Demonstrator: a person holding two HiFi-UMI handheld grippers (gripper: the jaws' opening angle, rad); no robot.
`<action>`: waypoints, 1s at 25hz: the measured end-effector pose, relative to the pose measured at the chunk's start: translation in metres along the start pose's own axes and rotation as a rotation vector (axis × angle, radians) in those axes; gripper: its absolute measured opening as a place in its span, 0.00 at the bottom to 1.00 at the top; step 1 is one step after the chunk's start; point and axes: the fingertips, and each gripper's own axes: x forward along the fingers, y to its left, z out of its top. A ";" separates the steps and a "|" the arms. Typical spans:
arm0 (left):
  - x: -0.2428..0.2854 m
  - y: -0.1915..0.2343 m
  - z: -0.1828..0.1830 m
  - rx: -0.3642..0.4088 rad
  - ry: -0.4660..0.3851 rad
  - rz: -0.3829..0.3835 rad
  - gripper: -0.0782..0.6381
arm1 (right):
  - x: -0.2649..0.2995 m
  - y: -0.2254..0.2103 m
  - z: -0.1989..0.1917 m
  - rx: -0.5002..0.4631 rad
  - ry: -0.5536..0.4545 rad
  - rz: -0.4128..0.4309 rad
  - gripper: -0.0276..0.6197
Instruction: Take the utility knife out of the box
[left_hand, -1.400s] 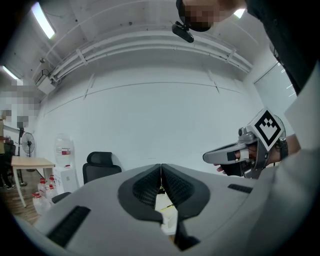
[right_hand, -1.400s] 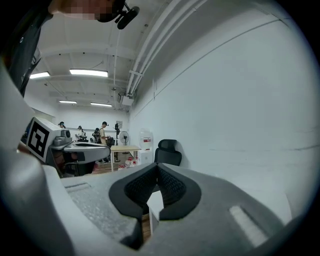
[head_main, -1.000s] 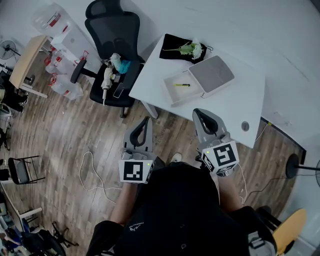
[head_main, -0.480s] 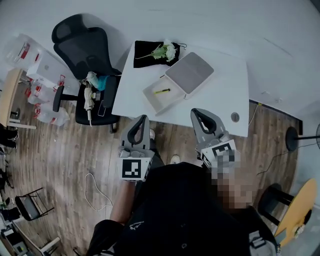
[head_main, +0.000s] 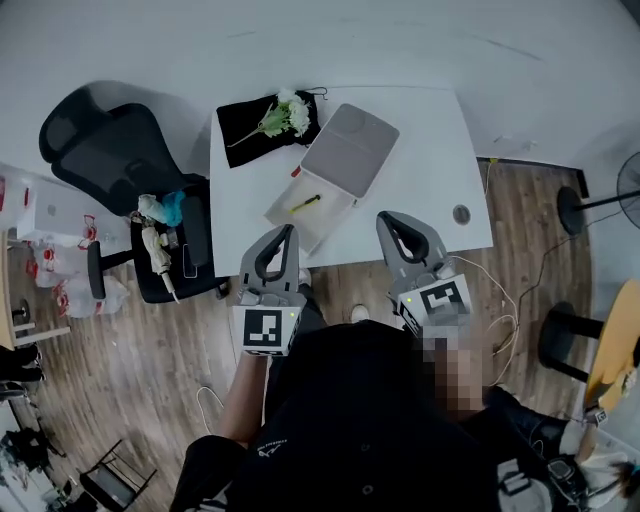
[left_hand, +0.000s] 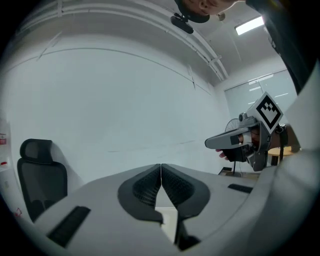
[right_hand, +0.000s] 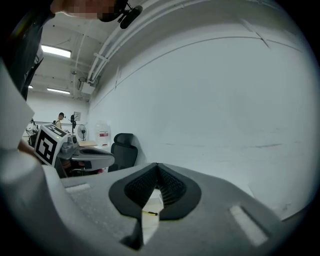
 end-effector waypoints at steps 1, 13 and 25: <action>0.006 0.006 -0.002 0.007 0.006 -0.025 0.12 | 0.006 0.001 0.000 0.006 0.004 -0.018 0.05; 0.053 0.053 -0.057 0.059 0.181 -0.265 0.12 | 0.052 0.010 -0.001 0.057 0.050 -0.213 0.05; 0.085 0.050 -0.131 0.100 0.338 -0.457 0.12 | 0.053 0.004 -0.019 0.104 0.083 -0.401 0.05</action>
